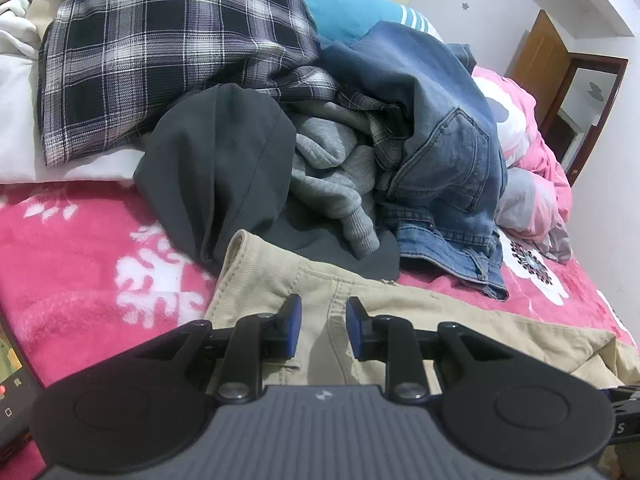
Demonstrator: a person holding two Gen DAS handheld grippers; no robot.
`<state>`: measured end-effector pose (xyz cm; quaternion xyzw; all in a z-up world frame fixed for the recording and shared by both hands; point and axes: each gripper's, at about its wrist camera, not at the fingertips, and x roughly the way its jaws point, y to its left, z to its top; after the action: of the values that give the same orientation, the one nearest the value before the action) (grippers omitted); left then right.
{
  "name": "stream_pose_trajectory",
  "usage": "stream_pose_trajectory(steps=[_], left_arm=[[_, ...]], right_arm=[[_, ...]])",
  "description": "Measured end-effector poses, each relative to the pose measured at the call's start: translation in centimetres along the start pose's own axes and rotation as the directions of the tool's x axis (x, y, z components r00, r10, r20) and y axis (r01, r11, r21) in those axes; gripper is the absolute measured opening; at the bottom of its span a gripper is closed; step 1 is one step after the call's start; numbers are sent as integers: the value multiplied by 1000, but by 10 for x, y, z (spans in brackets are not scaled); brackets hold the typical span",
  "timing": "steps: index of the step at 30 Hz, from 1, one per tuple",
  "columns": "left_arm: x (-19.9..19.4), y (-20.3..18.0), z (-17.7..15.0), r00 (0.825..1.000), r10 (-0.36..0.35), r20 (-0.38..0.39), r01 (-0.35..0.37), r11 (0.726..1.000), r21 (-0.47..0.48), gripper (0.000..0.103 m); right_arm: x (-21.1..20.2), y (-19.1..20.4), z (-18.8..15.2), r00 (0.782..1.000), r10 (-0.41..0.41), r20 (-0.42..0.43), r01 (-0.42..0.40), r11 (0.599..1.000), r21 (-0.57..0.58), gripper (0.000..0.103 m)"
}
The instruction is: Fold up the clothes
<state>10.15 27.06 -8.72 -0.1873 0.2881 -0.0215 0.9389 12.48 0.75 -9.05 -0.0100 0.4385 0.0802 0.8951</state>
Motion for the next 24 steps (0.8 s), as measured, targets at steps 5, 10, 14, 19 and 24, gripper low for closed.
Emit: stream_pose_trajectory(steps=[5, 10, 14, 19, 24], left_arm=[[0, 1, 0, 1000, -1, 2, 1, 1000, 0, 26], [-1, 2, -1, 1000, -2, 3, 2, 1000, -2, 26], [0, 1, -1, 1000, -2, 3, 2, 1000, -2, 26], [0, 1, -1, 1000, 0, 3, 0, 1000, 0, 26], [0, 1, -1, 1000, -1, 4, 1, 1000, 3, 26]], right_arm=[[0, -5, -3, 1000, 18, 17, -18, 1000, 15, 102], [-1, -7, -3, 999, 26, 18, -26, 999, 20, 102], [-1, -7, -6, 999, 34, 34, -35, 999, 19, 102], [-4, -14, -9, 995, 80, 61, -81, 996, 29, 102], [-8, -27, -6, 986, 151, 65, -157, 982, 102, 102]])
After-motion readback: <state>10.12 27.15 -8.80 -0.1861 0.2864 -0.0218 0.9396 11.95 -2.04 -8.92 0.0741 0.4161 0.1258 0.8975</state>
